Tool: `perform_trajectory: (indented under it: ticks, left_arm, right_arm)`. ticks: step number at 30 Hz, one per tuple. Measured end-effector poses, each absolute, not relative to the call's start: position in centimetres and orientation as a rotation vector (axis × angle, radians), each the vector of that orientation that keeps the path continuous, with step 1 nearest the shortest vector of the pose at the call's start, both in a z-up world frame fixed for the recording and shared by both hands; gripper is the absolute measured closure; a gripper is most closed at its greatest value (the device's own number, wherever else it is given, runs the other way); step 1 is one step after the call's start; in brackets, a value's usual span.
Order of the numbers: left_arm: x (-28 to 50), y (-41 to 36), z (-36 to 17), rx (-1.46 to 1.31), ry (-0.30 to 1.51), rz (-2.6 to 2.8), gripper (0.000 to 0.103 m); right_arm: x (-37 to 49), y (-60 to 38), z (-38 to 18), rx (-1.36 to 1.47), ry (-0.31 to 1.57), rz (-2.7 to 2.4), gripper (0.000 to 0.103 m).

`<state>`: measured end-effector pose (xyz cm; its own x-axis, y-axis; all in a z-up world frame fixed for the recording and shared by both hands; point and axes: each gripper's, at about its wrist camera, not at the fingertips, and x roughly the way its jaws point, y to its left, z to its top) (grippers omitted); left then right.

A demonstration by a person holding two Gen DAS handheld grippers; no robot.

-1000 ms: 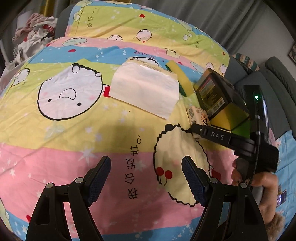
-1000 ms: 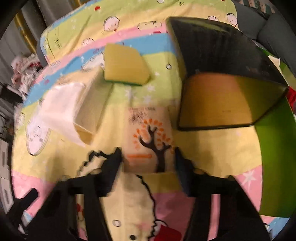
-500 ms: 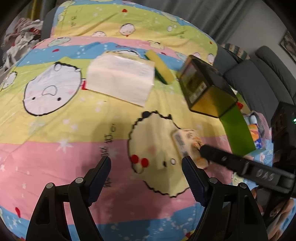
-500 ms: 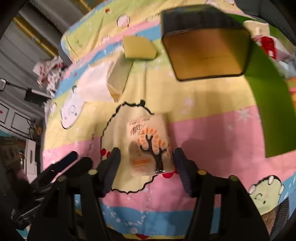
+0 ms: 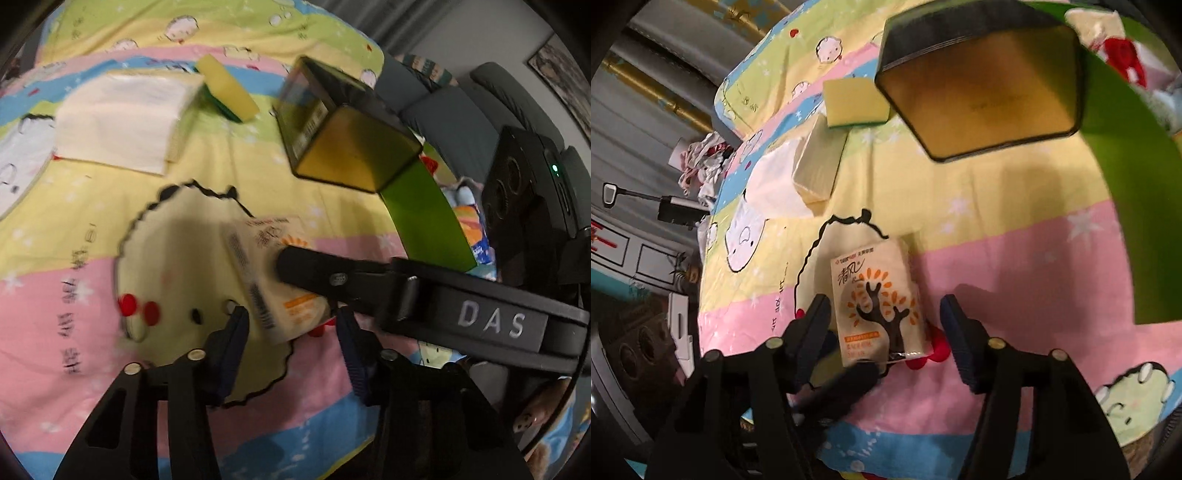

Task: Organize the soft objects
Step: 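Carry the tree-printed pack into the white box with the right tool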

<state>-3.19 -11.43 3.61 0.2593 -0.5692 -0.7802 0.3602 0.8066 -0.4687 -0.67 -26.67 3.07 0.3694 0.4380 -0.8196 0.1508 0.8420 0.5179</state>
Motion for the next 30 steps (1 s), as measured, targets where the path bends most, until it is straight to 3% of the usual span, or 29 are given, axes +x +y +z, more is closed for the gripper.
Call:
perform_trajectory:
  ticks: [7,21,30]
  left_arm:
    - [-3.2,-12.4,5.0,-0.212,1.083,-0.667,0.061]
    - [-2.4,-21.5,15.4,-0.084,0.769,-0.917,0.061]
    - [0.0,-28.8,16.3,-0.033,0.743,-1.019,0.061]
  right_arm:
    - [-1.2,-27.9,3.9,0.582,1.157,0.186,0.056]
    - [-3.3,-36.9,15.4,0.558,0.753,0.036,0.057]
    - [-3.3,-43.5,16.0,0.652,0.654,-0.087,0.056]
